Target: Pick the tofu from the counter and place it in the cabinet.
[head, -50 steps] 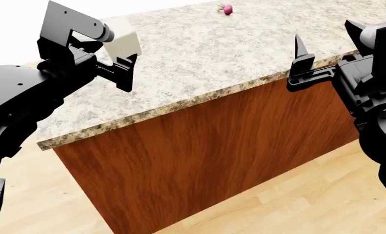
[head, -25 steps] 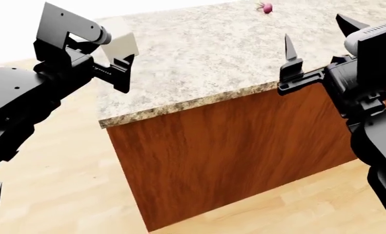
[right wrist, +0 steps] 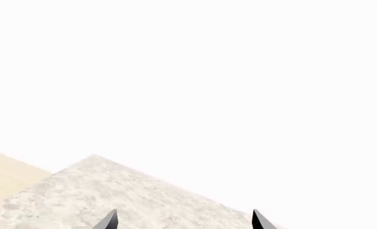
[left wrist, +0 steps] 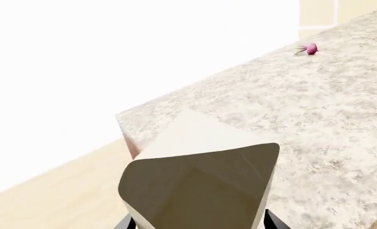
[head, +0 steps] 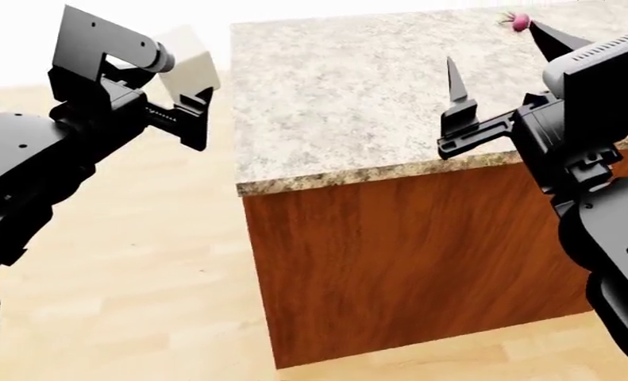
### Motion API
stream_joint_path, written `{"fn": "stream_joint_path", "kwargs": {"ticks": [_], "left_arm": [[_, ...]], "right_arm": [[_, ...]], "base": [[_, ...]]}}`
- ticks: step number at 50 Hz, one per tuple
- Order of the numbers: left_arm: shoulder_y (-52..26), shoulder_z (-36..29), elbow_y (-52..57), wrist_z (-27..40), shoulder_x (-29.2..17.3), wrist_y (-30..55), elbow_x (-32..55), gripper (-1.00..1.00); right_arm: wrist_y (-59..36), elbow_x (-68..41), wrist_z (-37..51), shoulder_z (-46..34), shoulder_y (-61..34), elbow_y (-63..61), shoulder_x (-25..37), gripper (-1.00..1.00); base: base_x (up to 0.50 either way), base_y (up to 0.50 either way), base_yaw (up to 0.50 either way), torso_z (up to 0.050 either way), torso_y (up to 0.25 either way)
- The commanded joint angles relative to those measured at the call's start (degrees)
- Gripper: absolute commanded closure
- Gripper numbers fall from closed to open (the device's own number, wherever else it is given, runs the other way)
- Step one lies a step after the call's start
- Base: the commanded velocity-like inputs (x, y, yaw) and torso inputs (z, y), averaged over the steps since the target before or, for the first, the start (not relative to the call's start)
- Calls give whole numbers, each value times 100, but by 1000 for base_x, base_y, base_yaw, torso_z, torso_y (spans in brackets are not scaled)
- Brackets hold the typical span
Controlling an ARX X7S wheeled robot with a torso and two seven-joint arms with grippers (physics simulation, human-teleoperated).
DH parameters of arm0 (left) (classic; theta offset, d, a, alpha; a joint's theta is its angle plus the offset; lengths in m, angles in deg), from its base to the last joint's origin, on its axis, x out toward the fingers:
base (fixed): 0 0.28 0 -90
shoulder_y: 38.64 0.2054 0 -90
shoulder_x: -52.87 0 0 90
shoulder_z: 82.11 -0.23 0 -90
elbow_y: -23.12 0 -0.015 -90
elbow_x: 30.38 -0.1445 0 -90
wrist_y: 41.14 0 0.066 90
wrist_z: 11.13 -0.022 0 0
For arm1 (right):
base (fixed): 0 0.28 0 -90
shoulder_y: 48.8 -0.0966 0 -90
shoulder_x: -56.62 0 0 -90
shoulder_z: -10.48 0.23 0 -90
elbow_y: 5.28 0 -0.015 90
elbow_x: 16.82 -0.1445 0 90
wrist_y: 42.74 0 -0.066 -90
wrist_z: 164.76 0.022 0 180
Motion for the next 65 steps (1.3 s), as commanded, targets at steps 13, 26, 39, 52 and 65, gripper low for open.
{"fn": "stream_joint_path", "kwargs": {"ticks": [13, 26, 39, 52, 65], "left_arm": [[104, 90, -176, 108, 62, -238, 18, 100], [83, 41, -434, 106, 188, -445, -95, 100], [136, 106, -565, 174, 213, -615, -141, 100], [376, 155, -627, 284, 296, -913, -209, 100], [478, 159, -633, 375, 368, -1062, -255, 100]], "right_arm": [[80, -26, 69, -8, -14, 136, -202, -100], [218, -1, 121, -8, 18, 294, -357, -100], [293, 67, 123, -90, -46, 349, -473, -100], [274, 59, 186, -121, -107, 366, -593, -100], [225, 52, 355, -171, -332, 395, -916, -100]], "base": [[0, 0, 500, 0, 0], [-1, -22, 500, 0, 0], [2, -73, 497, 0, 0], [12, -110, 489, 0, 0], [26, -135, 482, 0, 0]]}}
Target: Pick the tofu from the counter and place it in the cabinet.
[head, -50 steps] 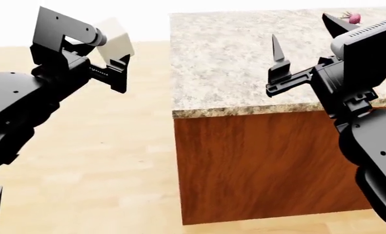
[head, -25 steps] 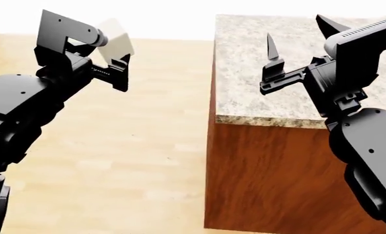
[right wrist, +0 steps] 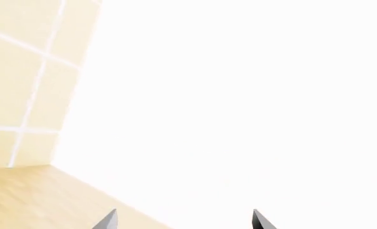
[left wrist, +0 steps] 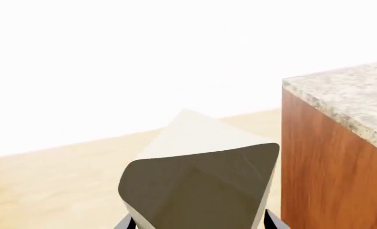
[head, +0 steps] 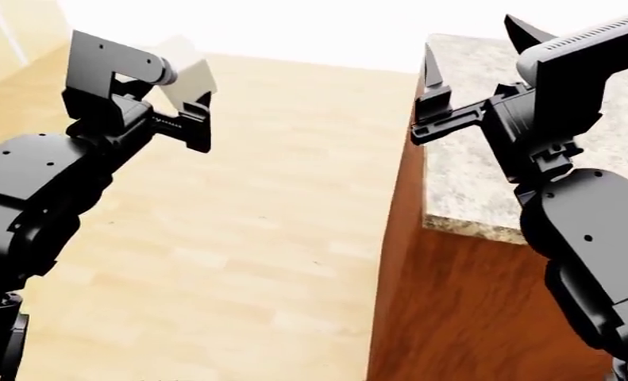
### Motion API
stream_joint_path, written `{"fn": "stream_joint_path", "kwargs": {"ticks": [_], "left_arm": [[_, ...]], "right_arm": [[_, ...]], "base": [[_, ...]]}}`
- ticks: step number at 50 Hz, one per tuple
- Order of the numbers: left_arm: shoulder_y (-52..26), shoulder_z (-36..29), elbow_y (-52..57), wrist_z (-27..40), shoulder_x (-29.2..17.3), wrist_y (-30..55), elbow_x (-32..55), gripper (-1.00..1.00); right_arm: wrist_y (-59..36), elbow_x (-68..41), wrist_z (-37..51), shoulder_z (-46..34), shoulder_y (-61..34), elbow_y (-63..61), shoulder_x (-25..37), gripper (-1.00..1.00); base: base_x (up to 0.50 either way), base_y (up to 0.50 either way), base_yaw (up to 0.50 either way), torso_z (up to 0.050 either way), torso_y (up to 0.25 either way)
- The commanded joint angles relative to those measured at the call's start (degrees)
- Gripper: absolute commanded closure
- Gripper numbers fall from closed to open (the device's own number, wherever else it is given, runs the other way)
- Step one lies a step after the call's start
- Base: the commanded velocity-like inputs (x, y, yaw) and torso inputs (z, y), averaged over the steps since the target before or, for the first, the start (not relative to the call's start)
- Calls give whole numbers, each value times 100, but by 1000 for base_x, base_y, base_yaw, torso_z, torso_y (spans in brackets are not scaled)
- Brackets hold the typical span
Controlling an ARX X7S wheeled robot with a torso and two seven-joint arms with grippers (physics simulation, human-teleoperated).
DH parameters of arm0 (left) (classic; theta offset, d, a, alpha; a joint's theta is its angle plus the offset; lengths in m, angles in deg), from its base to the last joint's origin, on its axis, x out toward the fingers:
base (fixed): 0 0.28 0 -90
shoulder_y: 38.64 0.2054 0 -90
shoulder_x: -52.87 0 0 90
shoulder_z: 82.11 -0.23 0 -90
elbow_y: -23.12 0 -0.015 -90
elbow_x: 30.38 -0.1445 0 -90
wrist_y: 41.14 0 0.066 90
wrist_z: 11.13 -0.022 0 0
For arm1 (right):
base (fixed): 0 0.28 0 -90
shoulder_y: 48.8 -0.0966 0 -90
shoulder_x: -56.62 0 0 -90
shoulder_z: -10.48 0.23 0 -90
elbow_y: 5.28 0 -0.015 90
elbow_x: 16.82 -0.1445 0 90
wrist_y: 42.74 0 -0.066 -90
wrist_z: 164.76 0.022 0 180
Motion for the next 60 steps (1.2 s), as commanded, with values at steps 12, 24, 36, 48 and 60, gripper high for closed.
{"fn": "stream_joint_path", "kwargs": {"ticks": [12, 24, 36, 48, 60], "left_arm": [[134, 159, 145, 276, 112, -107, 146, 100], [196, 251, 245, 391, 143, -117, 216, 100], [273, 247, 235, 423, 200, -201, 211, 100], [276, 221, 332, 475, 186, -160, 208, 100], [346, 263, 338, 606, 328, -263, 217, 100]], "right_arm": [[-34, -27, 255, -135, -415, 132, -669, -100], [79, -40, 462, -175, -647, 485, -1239, -100], [163, -186, 847, 18, -836, 497, -1709, -100], [253, -207, 1014, 99, -953, 575, -1877, -100], [511, -115, 1098, 148, -920, 727, -1946, -100]], "base": [[43, -158, 473, 1, 1], [54, -156, 473, 0, 1], [65, -151, 473, 0, 1], [76, -149, 473, 0, 1], [88, -145, 473, 0, 0]]}}
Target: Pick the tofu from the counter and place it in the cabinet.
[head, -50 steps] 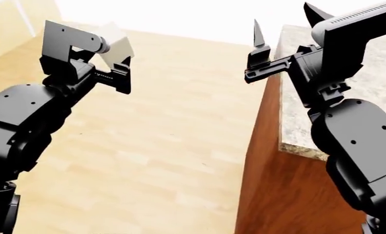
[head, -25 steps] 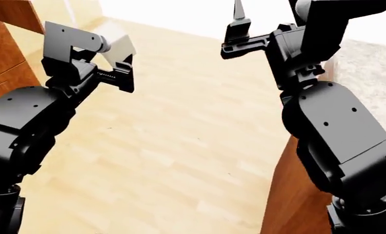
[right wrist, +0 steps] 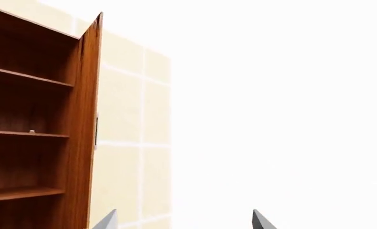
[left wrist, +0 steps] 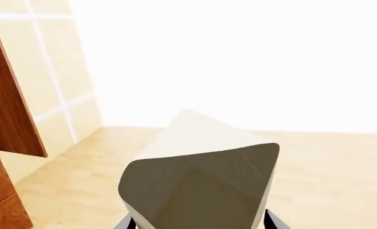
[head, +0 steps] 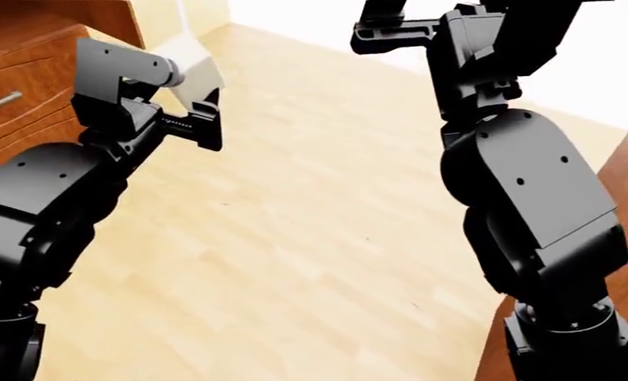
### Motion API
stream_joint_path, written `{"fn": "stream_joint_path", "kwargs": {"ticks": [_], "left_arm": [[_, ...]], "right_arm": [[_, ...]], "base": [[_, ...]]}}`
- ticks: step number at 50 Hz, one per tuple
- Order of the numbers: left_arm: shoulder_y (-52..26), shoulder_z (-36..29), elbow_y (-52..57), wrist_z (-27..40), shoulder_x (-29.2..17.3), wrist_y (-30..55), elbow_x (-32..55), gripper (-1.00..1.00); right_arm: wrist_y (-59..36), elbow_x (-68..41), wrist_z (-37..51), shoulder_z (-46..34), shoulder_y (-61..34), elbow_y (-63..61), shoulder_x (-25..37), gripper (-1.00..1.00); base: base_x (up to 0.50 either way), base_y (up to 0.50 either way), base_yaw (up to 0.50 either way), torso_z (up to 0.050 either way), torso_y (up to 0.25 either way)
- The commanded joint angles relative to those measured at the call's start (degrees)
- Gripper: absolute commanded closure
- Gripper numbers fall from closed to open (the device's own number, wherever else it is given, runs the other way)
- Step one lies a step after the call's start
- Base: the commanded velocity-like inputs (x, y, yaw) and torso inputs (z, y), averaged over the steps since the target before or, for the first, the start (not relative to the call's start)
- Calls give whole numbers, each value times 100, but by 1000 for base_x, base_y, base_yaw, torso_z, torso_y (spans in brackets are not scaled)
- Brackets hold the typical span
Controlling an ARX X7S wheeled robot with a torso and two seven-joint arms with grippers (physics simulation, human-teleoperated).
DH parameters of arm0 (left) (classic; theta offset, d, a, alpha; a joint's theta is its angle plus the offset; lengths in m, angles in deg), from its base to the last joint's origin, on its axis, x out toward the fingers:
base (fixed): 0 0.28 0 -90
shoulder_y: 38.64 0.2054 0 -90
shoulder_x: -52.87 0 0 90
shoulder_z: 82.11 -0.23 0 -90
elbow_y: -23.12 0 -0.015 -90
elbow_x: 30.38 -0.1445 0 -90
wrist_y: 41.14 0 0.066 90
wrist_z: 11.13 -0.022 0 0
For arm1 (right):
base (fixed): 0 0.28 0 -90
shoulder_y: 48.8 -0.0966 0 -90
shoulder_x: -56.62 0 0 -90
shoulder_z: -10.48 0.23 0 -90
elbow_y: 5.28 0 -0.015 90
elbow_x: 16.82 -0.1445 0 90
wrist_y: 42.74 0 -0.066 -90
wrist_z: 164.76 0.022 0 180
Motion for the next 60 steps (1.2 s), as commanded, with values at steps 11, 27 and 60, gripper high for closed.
{"fn": "stream_joint_path", "kwargs": {"ticks": [11, 27, 60], "left_arm": [[121, 88, 28, 229, 214, -192, 103, 100], [124, 81, 87, 326, 299, -182, 130, 100], [316, 161, -6, 476, 454, -402, 160, 100]], "right_arm": [[518, 61, 318, 224, 60, 299, -301, -100], [937, -101, 567, 590, -110, 680, -604, -100], [691, 229, 1565, -29, 757, -820, -734, -100]], "base": [[98, -140, 472, 0, 1], [109, -131, 472, 0, 1], [126, -114, 472, 0, 1]]}}
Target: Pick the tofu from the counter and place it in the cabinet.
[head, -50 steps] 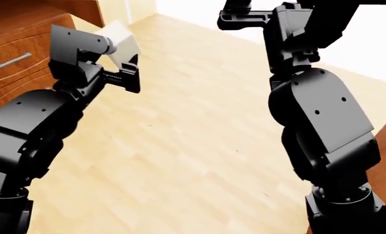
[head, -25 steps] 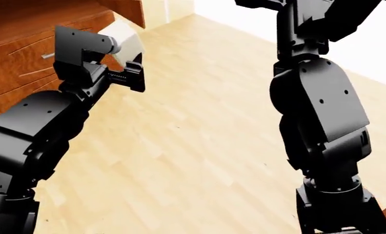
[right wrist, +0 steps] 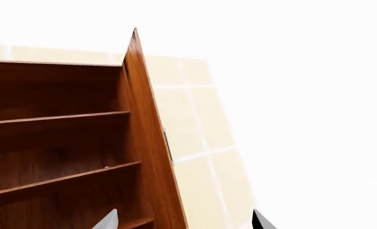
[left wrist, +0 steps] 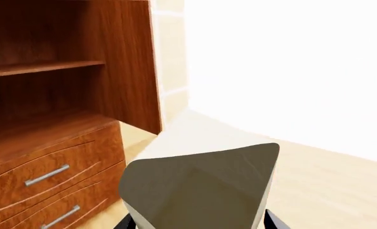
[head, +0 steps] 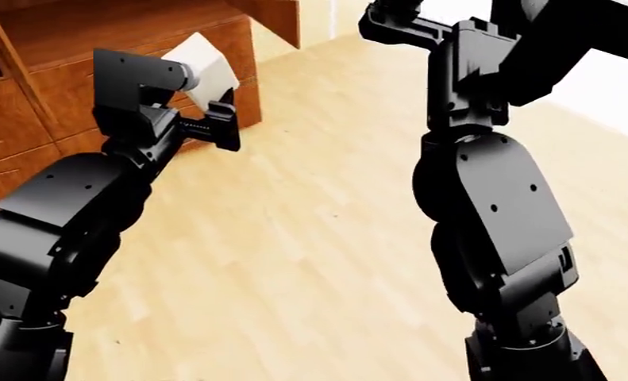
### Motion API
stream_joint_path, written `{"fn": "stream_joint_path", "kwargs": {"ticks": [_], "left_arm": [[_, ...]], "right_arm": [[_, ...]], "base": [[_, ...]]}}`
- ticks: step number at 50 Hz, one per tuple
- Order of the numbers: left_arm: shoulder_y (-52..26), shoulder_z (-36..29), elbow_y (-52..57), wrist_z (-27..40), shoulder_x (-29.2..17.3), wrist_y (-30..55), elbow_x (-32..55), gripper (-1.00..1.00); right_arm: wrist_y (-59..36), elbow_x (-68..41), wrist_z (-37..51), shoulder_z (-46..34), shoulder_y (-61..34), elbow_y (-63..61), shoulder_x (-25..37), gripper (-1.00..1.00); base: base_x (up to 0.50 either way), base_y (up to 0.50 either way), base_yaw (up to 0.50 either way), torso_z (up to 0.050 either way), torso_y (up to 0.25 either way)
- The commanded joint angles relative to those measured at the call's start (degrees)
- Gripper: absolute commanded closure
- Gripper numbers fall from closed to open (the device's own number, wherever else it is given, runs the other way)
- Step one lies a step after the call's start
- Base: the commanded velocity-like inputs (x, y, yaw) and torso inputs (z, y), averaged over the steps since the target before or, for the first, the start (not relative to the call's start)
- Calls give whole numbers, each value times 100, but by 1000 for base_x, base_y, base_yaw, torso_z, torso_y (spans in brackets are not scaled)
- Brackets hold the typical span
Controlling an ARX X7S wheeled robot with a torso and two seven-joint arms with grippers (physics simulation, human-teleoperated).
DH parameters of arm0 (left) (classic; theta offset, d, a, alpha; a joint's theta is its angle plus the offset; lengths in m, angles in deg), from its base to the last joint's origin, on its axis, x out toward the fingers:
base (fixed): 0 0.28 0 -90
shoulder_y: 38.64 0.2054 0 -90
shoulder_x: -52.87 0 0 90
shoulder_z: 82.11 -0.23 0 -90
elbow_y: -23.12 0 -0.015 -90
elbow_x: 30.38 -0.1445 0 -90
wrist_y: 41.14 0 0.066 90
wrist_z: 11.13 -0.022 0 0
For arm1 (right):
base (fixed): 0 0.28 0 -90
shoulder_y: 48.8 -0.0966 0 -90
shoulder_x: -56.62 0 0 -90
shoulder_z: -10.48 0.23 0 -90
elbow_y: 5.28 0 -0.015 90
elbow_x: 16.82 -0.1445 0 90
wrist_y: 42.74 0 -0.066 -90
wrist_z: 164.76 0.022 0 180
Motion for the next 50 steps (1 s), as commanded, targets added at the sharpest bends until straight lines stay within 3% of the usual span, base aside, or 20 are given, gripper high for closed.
{"fn": "stream_joint_path", "kwargs": {"ticks": [1, 50], "left_arm": [[55, 50, -35, 85, 56, -91, 98, 100], [21, -118, -209, 148, 198, -299, -58, 100]], "right_arm": [[-235, 102, 490, -250, 286, -813, -45, -100], [-98, 125, 658, -199, 354, -185, 293, -100]], "base": [[139, -102, 473, 0, 0], [102, -56, 487, 0, 1]]}}
